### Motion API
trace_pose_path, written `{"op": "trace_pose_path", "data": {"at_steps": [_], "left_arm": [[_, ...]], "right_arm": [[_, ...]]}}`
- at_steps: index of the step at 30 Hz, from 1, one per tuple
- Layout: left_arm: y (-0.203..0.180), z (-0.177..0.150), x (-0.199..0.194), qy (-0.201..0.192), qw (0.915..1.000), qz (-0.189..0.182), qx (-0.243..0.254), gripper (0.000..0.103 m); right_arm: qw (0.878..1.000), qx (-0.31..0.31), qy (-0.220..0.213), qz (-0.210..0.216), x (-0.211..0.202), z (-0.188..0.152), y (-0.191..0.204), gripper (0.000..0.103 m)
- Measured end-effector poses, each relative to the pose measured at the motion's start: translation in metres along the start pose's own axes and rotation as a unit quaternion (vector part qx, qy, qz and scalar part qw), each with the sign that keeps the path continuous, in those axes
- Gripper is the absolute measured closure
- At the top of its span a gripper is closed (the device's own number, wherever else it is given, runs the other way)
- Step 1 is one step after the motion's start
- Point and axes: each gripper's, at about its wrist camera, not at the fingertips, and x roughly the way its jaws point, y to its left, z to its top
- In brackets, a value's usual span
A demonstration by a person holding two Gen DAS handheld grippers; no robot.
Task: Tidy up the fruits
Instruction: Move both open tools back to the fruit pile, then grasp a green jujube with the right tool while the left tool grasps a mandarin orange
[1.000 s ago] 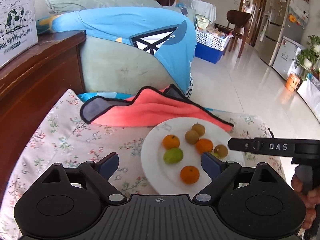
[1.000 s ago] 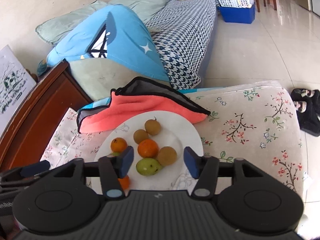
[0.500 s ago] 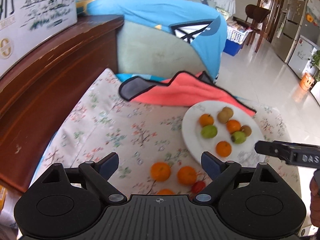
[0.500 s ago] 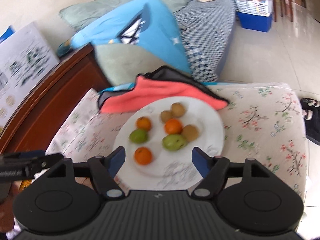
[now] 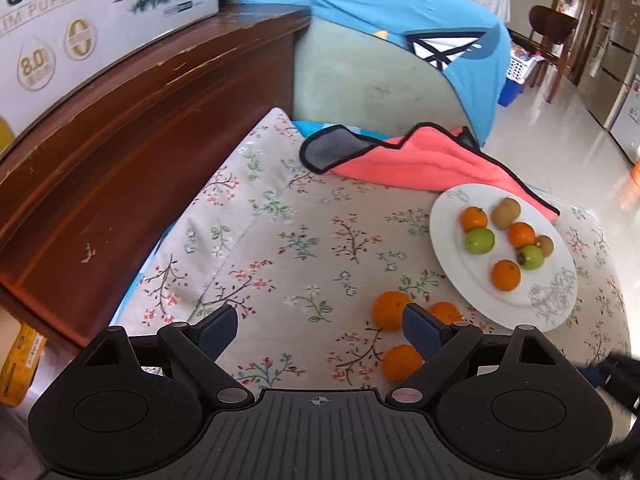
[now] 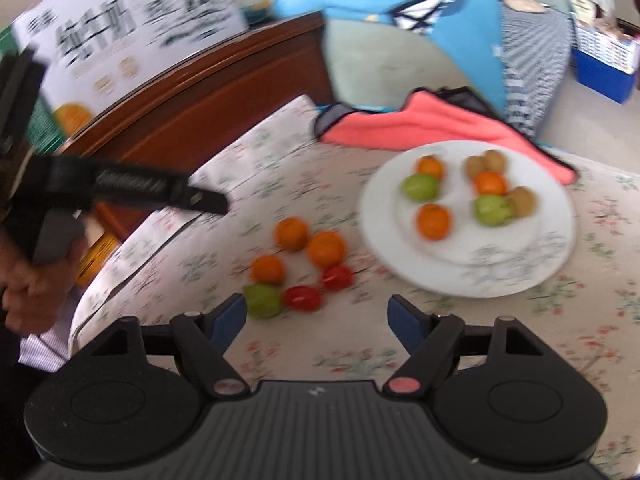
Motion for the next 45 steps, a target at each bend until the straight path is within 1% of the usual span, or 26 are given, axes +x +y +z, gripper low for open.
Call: {"op": "trace_pose_path", "data": {"at_steps": [1,5,9,11,13,18,21,27,31,35,40,43,45], "left_arm": [[0.002,0.000,0.000,0.001,1.0000,0.000,-0.002,0.012],[0.001,0.000,0.002,0.003,1.0000,0.008,0.005,0.012],[0.001,0.001,0.004,0.004,0.9999,0.013,0.008,0.012],[0.001,0.000,0.005,0.007,0.9998,0.015,0.008,0.012],[0.002,0.000,0.007,0.011,0.9998,0.018,0.006,0.012],[0.003,-0.002,0.008,0.015,0.9997,0.016,0.007,0.012],[0.003,-0.003,0.010,0.019,0.9997,0.012,0.011,0.012],[0.002,-0.007,0.016,0.031,0.9995,0.003,0.011,0.012],[0.001,-0.009,0.017,0.031,0.9994,-0.008,0.012,0.012],[-0.002,-0.015,0.016,0.029,0.9989,-0.024,0.028,0.012],[-0.010,-0.024,0.018,0.028,0.9965,-0.042,0.067,0.012],[-0.018,-0.032,0.018,0.015,0.9928,-0.048,0.108,0.012],[-0.025,-0.037,0.019,0.003,0.9886,-0.045,0.144,0.012]], "right_arm": [[1.000,-0.003,0.001,0.005,0.003,-0.002,0.004,0.026],[1.000,-0.017,0.009,0.017,0.017,-0.009,0.021,0.038],[0.999,-0.029,0.007,0.014,0.030,-0.014,0.034,0.043],[0.999,-0.029,0.008,0.015,0.035,-0.016,0.038,0.048],[0.999,-0.030,0.009,0.014,0.040,-0.015,0.041,0.050],[0.999,-0.039,0.005,-0.002,0.051,-0.014,0.046,0.052],[0.999,-0.037,0.006,-0.012,0.058,-0.014,0.045,0.055],[0.998,-0.054,-0.003,-0.029,0.065,-0.013,0.050,0.068],[0.998,-0.060,-0.002,-0.025,0.062,-0.013,0.051,0.068],[0.997,-0.072,0.011,-0.024,0.056,-0.016,0.052,0.068],[0.997,-0.060,0.025,-0.030,0.042,-0.020,0.039,0.068],[0.998,-0.045,0.029,-0.035,0.035,-0.022,0.027,0.068],[0.998,-0.039,0.029,-0.037,0.030,-0.024,0.022,0.068]]}}
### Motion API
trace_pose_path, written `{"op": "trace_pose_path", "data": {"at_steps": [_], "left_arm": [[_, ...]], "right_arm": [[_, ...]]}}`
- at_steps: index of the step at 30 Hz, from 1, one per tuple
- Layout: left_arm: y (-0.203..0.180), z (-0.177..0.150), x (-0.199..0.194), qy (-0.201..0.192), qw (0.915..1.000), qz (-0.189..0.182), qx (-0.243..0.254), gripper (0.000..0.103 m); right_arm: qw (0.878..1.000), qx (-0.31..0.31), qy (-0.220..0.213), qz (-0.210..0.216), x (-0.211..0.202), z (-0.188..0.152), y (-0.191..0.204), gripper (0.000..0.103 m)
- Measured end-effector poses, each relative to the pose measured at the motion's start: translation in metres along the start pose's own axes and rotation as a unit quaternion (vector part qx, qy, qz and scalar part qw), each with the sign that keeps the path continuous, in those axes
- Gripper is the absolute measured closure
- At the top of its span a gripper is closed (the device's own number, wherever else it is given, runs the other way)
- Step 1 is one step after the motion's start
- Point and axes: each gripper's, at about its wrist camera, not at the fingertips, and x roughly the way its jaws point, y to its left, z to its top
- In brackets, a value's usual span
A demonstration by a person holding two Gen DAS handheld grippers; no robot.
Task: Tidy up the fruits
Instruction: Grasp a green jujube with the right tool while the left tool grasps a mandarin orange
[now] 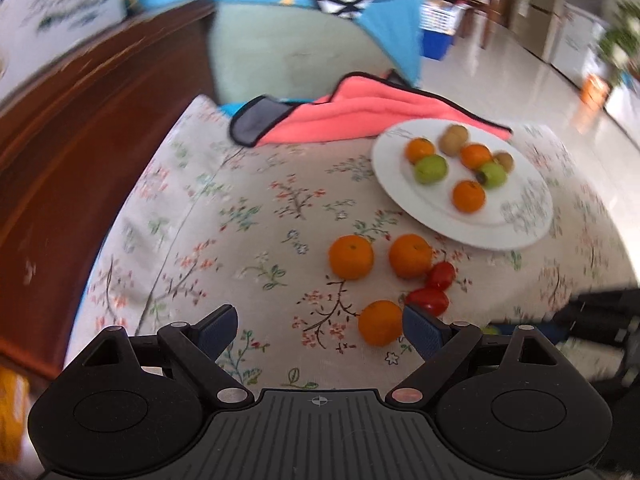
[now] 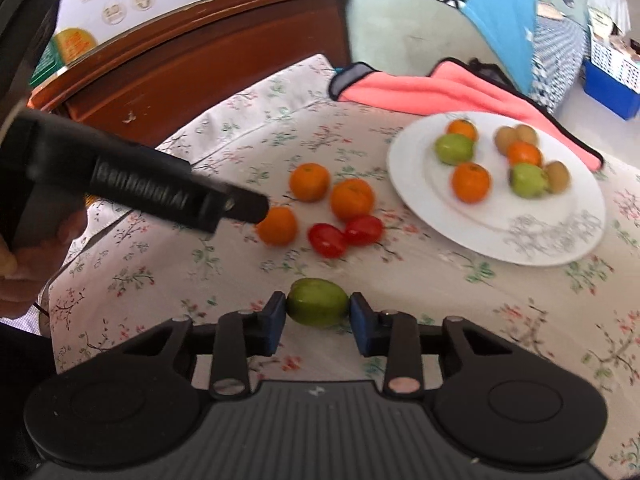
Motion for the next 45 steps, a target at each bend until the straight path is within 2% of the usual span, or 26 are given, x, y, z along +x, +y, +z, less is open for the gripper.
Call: {"op": "trace_pose_path", "data": {"at_steps": [6,12,16,20,21,23,26,31,34,40,45], "left_arm": [[-0.015,-0.006,0.007,-0.022,0.9974,-0.016,0.067,0.014],[-0.017,-0.009,0.011,-0.028,0.9949,-0.049,0.083,0.017],[-0.018,-0.013,0.009,-0.027,0.9926,-0.067,0.098,0.025],[-0.023,-0.019,0.014,-0.008,0.9902,-0.085,0.111,0.042],[-0.023,-0.020,0.014,-0.007,0.9895,-0.090,0.114,0.044],[-0.025,-0.022,0.015,-0.007,0.9892,-0.090,0.115,0.046],[-0.025,-0.021,0.017,-0.008,0.9898,-0.094,0.107,0.058],[-0.026,-0.020,0.019,-0.011,0.9901,-0.096,0.102,0.065],[-0.025,-0.019,0.020,-0.009,0.9908,-0.093,0.097,0.075],[-0.025,-0.016,0.018,0.002,0.9916,-0.095,0.087,0.076],[-0.025,-0.007,0.006,-0.015,0.9925,-0.093,0.078,0.076]], "right_arm": [[1.000,0.027,0.004,-0.004,-0.005,0.000,-0.014,0.068],[0.999,0.045,0.006,-0.007,-0.007,0.001,-0.019,0.068],[0.998,0.061,0.008,-0.008,-0.007,0.003,-0.024,0.068],[0.997,0.070,0.009,-0.010,-0.007,0.003,-0.026,0.068],[0.997,0.070,0.009,-0.011,-0.007,0.003,-0.026,0.068],[0.997,0.071,0.009,-0.011,-0.006,0.004,-0.027,0.068],[0.997,0.073,0.010,-0.012,-0.005,0.004,-0.028,0.068],[0.997,0.077,0.010,-0.011,-0.005,0.004,-0.028,0.068],[0.996,0.084,0.011,-0.008,-0.005,0.005,-0.030,0.068],[0.995,0.100,0.012,0.000,-0.006,0.005,-0.035,0.068],[0.992,0.121,0.013,0.008,-0.008,0.009,-0.042,0.068]]}}
